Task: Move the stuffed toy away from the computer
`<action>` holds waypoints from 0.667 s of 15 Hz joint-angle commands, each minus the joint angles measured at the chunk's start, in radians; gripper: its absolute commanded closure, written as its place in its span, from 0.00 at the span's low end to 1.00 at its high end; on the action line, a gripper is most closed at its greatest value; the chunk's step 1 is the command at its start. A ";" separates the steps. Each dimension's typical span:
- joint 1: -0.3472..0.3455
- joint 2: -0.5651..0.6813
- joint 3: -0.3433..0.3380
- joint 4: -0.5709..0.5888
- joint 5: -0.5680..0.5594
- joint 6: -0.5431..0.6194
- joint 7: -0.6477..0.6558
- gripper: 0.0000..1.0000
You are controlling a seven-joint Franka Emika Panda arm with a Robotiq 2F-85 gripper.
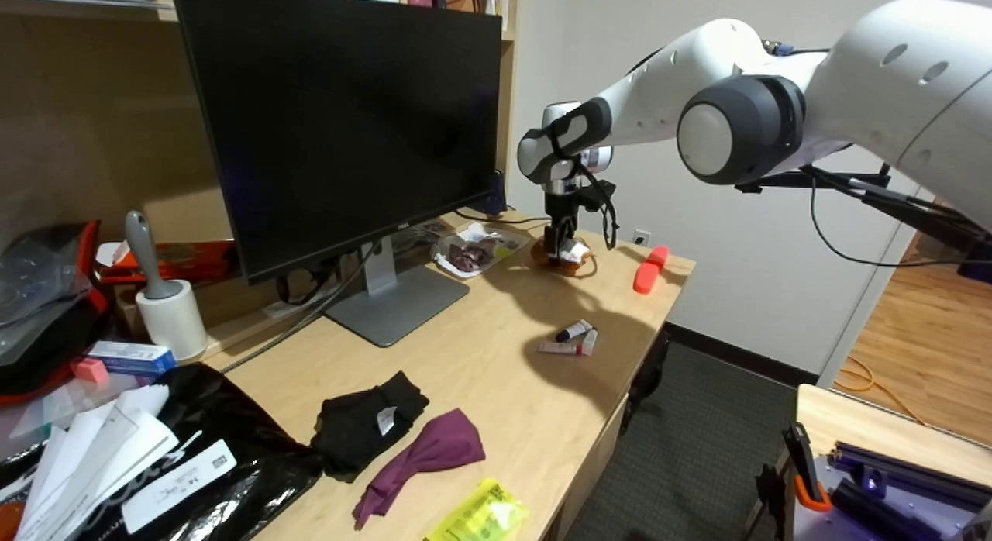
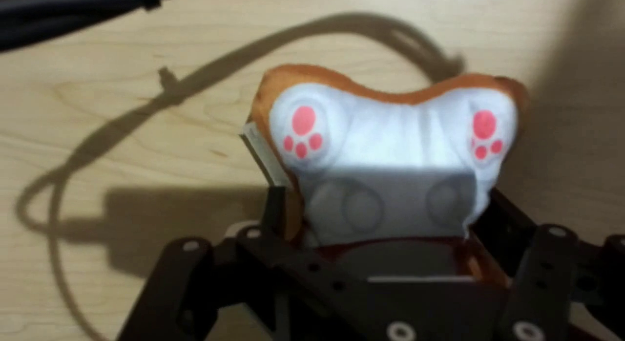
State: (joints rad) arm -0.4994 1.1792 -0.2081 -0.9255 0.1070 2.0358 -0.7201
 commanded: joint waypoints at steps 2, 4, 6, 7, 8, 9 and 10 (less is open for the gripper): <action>-0.022 0.017 0.017 0.004 0.018 0.066 -0.017 0.41; -0.023 0.015 0.017 0.002 0.015 0.067 -0.013 0.55; -0.021 0.010 0.015 -0.001 0.014 0.058 -0.004 0.67; -0.022 0.002 0.017 -0.007 0.018 0.049 0.000 0.73; -0.021 -0.007 0.018 -0.015 0.021 0.037 0.007 0.80; -0.015 -0.021 0.011 -0.031 0.017 0.023 0.016 0.85; -0.009 -0.045 0.007 -0.060 0.009 0.013 0.010 0.89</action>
State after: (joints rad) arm -0.5101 1.1871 -0.2018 -0.9253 0.1090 2.0756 -0.7165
